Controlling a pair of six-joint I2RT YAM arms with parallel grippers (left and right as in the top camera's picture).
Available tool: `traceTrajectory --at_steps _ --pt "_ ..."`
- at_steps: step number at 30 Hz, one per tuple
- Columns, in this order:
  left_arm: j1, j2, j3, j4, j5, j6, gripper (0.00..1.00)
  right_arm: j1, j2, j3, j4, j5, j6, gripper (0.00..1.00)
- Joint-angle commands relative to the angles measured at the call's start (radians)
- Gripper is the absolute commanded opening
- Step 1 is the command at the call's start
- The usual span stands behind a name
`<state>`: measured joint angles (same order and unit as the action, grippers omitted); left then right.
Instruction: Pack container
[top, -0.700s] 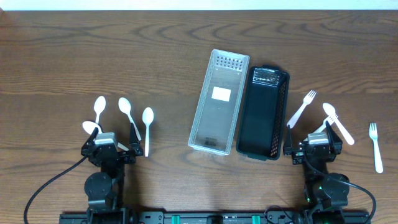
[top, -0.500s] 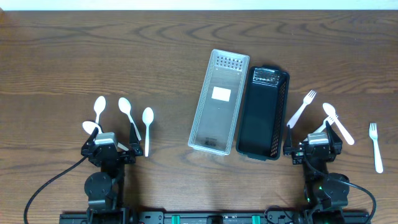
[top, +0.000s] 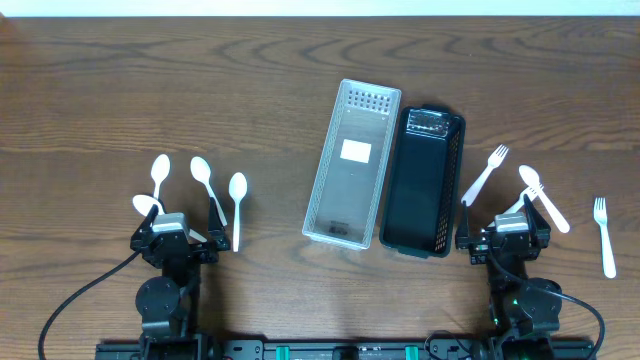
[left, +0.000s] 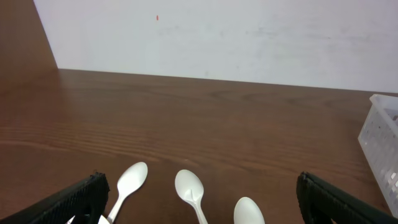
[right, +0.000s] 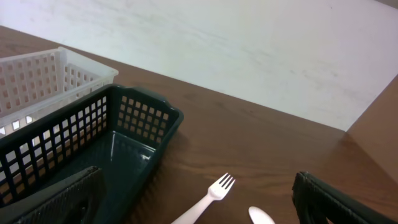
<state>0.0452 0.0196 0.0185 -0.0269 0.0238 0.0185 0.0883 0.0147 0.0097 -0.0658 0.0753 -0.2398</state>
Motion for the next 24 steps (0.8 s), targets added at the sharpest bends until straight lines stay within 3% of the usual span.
traceTrajectory --at_steps 1,21,24 --pt "0.004 0.004 -0.014 -0.044 -0.009 -0.013 0.98 0.006 -0.008 -0.004 -0.002 -0.005 -0.008 0.99" --pt "0.004 0.004 -0.014 -0.044 -0.009 -0.013 0.98 0.006 -0.008 -0.004 0.001 -0.006 -0.006 0.99" --pt "0.004 0.004 -0.014 -0.044 -0.009 -0.013 0.98 0.006 -0.008 -0.004 0.008 -0.005 0.078 0.99"
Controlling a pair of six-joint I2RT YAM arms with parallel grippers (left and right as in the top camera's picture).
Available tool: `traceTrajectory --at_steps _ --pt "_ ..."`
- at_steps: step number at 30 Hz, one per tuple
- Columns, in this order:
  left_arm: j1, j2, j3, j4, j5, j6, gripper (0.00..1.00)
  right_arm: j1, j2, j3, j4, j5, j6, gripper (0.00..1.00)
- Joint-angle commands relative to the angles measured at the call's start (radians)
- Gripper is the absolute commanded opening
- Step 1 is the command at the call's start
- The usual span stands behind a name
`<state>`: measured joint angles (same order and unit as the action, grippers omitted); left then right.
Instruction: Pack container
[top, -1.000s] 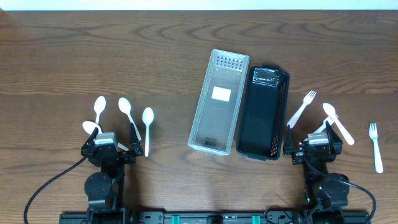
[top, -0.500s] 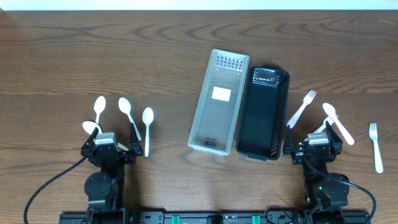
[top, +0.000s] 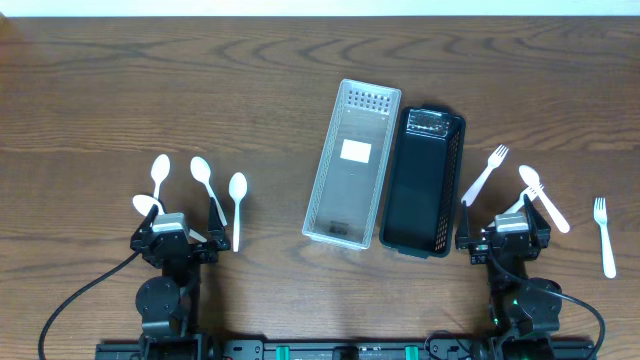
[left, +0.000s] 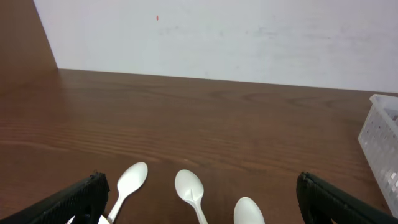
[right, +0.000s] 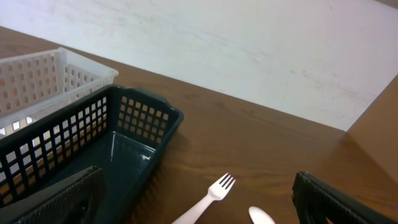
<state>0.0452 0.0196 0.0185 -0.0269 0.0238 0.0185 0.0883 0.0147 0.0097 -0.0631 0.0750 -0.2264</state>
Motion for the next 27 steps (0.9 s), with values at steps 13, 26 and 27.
traceTrajectory --at_steps 13,26,27 --pt "0.004 0.156 0.300 -0.166 0.036 -0.241 0.98 -0.010 0.108 0.221 -0.031 0.003 0.274 0.99" --pt "0.004 0.995 1.187 -0.861 0.010 -0.176 0.98 -0.024 0.964 0.988 -0.627 -0.079 0.248 0.99" --pt "0.004 1.062 1.252 -0.948 0.010 -0.162 0.98 -0.024 1.021 1.041 -0.664 -0.080 0.248 0.99"
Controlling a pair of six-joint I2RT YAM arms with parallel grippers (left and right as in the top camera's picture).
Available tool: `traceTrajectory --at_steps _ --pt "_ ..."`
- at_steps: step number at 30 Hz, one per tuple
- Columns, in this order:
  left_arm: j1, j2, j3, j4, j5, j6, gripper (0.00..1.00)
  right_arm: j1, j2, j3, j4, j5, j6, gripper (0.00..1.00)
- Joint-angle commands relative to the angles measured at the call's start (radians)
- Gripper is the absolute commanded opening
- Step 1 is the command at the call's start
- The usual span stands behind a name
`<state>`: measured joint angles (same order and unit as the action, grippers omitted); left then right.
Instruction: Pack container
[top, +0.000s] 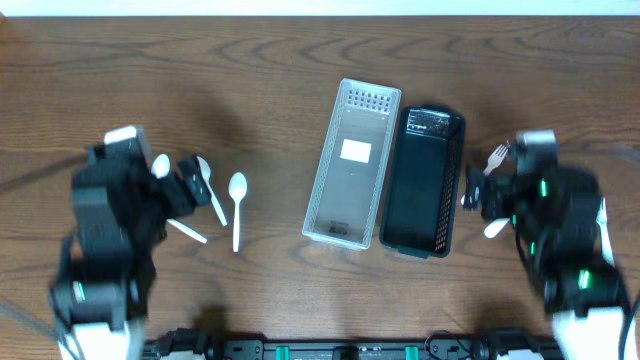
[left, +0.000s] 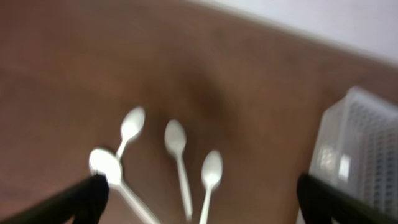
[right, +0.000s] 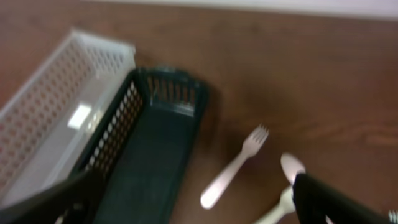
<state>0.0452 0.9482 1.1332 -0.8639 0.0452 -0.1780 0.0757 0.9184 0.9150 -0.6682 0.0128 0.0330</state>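
Observation:
A clear white basket (top: 352, 165) and a dark green basket (top: 423, 180) lie side by side mid-table, both holding nothing. Several white spoons (left: 176, 140) lie on the left, seen below my left gripper (left: 199, 208), which hangs open above them. On the right lie a white fork (right: 239, 165) and a spoon (right: 292, 167). My right gripper (right: 196, 208) is open above the dark basket's (right: 155, 149) right side and holds nothing. Both wrist views are blurred.
Another white fork (top: 603, 215) lies at the far right, partly hidden by the right arm (top: 550, 210). The left arm (top: 115, 200) covers part of the spoon group. Bare brown wood stretches across the back of the table.
Both arms were low at the table's front edge and are now raised and farther in, with the wrist cameras looking down on the cutlery and baskets. Both grippers remain open. The cutlery and baskets have not moved.
At both earlier moments the two arms sat low at the front edge with open grippers, and nothing changed between them. Now both are up over the table, the left above the spoons and the right beside the dark basket.

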Motion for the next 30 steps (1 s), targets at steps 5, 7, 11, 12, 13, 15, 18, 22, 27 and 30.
traceTrajectory --at_steps 5,7,11,12,13,15,18,22,27,30 --pt "0.004 0.336 0.256 -0.287 -0.011 0.091 0.98 -0.022 0.287 0.257 -0.115 0.035 -0.036 0.27" --pt "0.004 0.387 0.256 -0.299 -0.011 0.091 0.98 -0.046 0.333 0.259 -0.081 0.125 0.066 0.01" --pt "0.004 0.443 0.256 -0.294 -0.011 0.092 0.99 -0.102 0.447 0.259 -0.046 0.103 0.094 0.01" --pt "0.004 0.450 0.256 -0.294 -0.011 0.092 0.99 -0.108 0.475 0.259 -0.047 0.094 0.093 0.01" --pt "0.004 0.455 0.256 -0.294 -0.011 0.092 0.98 -0.111 0.503 0.259 -0.050 0.087 0.093 0.01" --pt "0.004 0.461 0.256 -0.294 -0.011 0.092 0.96 -0.110 0.561 0.259 -0.053 0.083 0.094 0.01" --pt "0.004 0.460 0.256 -0.294 -0.011 0.092 0.94 -0.108 0.624 0.259 -0.049 0.045 0.093 0.01" --pt "0.004 0.460 0.256 -0.294 -0.011 0.092 0.94 -0.108 0.685 0.259 -0.055 -0.008 0.093 0.01" --pt "0.004 0.460 0.256 -0.294 -0.011 0.092 0.94 -0.107 0.753 0.259 -0.078 -0.034 0.093 0.01" --pt "0.004 0.460 0.256 -0.294 -0.011 0.092 0.94 -0.107 0.782 0.259 -0.083 -0.083 0.069 0.01"
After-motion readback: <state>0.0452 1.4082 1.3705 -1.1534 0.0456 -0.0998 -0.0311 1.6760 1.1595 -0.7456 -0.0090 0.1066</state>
